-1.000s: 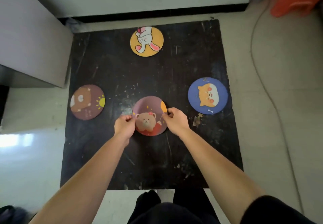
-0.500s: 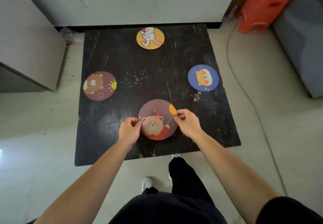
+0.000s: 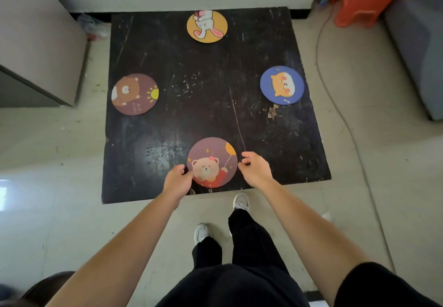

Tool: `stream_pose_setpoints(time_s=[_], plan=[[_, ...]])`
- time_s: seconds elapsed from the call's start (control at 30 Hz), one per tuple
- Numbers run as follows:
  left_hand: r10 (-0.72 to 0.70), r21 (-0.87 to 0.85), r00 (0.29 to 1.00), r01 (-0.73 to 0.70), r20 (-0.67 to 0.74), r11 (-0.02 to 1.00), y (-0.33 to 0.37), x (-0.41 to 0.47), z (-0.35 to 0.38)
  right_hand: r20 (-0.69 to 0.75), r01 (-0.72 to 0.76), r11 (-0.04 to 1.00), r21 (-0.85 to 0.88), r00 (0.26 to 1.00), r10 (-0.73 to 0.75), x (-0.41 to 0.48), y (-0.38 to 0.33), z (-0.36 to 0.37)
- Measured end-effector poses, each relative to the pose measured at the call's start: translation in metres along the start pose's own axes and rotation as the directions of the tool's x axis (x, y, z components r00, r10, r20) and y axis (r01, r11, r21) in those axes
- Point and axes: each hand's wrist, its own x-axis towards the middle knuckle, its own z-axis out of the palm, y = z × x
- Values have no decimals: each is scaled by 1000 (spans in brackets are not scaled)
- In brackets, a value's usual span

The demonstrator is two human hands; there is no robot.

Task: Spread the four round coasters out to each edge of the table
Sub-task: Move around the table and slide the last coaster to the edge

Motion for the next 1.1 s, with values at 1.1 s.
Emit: stream_pose_setpoints(time_s=[1.1], plan=[[345,735,910,-394,229,552,-23,-8,8,-48,221,839,-498,958,-281,-9,-33,-55]])
